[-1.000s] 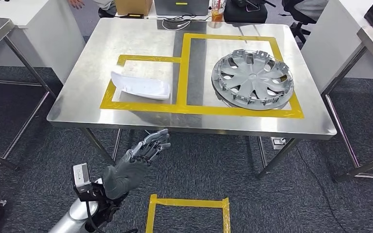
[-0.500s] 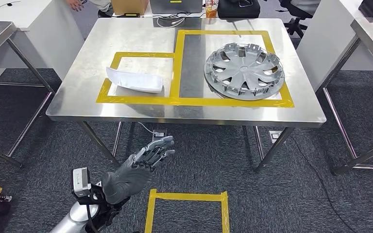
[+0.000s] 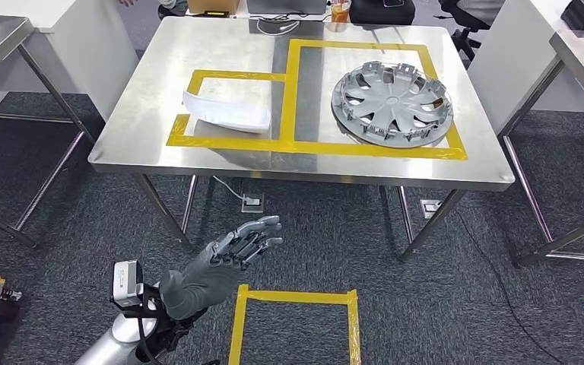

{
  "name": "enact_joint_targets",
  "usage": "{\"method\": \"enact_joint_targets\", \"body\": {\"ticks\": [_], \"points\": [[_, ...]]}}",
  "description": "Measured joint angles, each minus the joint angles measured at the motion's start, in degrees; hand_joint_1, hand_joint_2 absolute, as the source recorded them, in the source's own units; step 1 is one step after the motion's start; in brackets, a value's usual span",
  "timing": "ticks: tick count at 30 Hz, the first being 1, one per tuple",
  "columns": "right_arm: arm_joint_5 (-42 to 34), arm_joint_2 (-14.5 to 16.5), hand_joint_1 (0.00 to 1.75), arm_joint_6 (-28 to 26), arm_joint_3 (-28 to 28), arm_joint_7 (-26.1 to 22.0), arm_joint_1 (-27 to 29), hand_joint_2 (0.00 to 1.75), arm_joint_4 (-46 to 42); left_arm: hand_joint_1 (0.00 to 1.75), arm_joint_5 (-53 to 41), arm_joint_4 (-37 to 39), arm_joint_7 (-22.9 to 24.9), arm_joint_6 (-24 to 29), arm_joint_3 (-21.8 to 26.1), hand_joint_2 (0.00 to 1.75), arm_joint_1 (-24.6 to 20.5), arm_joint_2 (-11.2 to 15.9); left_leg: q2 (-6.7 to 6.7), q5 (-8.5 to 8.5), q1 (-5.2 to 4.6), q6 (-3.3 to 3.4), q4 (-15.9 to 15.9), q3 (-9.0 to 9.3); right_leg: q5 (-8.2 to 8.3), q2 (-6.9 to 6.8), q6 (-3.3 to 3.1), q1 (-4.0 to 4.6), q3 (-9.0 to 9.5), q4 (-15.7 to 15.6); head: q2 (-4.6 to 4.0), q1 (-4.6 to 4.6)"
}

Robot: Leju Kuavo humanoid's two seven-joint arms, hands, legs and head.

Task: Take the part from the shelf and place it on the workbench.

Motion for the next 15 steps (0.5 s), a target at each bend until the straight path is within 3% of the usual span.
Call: {"method": "enact_joint_targets", "body": {"ticks": [2,4,7,8,10,12,13,14,15], "points": [[0.0,-0.1,0.0,0.0,0.0,0.0,-0.1,0.0,0.0,0.0,0.5,0.0,0.0,-0.3,-0.2,0.0,-0.1,0.0,-0.01,0.36,-0.07,-0.3,0.6,-0.8,2.04,-0.02,0.54,-0.03,5.09,-8.1,0.0,0.0],[0.0,-0.2,0.0,0.0,0.1,0.0,-0.3,0.0,0.0,0.0,1.0,0.0,0.0,-0.7,-0.4,0.0,-0.3,0.0,0.02,0.62,-0.31,-0.73,1.2,-1.41,3.29,0.07,0.0,0.09,7.96,-13.3,0.0,-0.07],[0.0,-0.1,0.0,0.0,0.3,0.1,-0.4,0.0,0.0,0.0,1.8,0.0,0.3,-1.2,-0.6,0.0,-0.4,0.0,-0.02,1.15,-0.3,-1.64,1.4,-1.87,4.13,0.11,-1.25,0.22,7.88,-13.9,0.0,-0.07],[0.0,-0.1,0.0,0.1,0.4,0.2,-0.4,0.0,0.0,0.0,1.9,0.0,0.4,-1.4,-0.6,0.0,-0.4,0.0,-0.13,0.61,-0.19,-2.0,1.9,-2.19,4.48,0.08,-1.64,0.08,7.74,-14.0,0.0,-0.09],[-0.1,0.0,0.0,0.1,0.6,0.3,-0.5,0.0,0.0,0.0,2.3,0.1,0.5,-1.7,-0.6,0.0,-0.4,0.1,-0.35,-2.86,0.17,-2.79,6.0,-3.8,5.26,0.01,-2.3,-0.26,7.28,-14.0,0.0,-0.24],[-0.2,0.0,0.0,0.2,0.7,0.4,-0.5,0.0,0.0,0.0,2.6,0.3,0.6,-2.1,-0.7,0.0,-0.4,0.1,-0.39,-7.55,0.61,-3.47,13.5,-6.24,5.88,-0.01,-2.52,-0.19,6.5,-14.0,0.0,-0.4],[-0.2,0.0,0.0,0.2,0.8,0.4,-0.5,0.0,0.0,0.0,2.8,0.4,0.7,-2.3,-0.8,0.0,-0.4,0.1,-0.39,-8.88,0.78,-3.66,16.5,-7.0,6.16,0.0,-2.48,-0.16,6.13,-13.9,0.0,-0.39],[-0.3,0.0,0.0,0.3,0.9,0.5,-0.4,0.0,0.0,0.0,2.9,0.5,0.8,-2.5,-0.9,0.0,-0.4,0.1,-0.39,-9.16,0.91,-3.75,17.5,-6.81,6.4,0.01,-2.4,-0.14,5.81,-13.9,0.0,-0.4],[-0.3,0.0,0.0,0.4,0.9,0.6,-0.4,0.0,0.0,0.0,2.9,0.6,0.9,-2.7,-0.9,0.0,-0.4,0.1,-0.39,-8.45,0.99,-3.73,16.3,-5.51,6.61,0.04,-2.27,-0.14,5.57,-13.9,0.0,-0.4]]}}
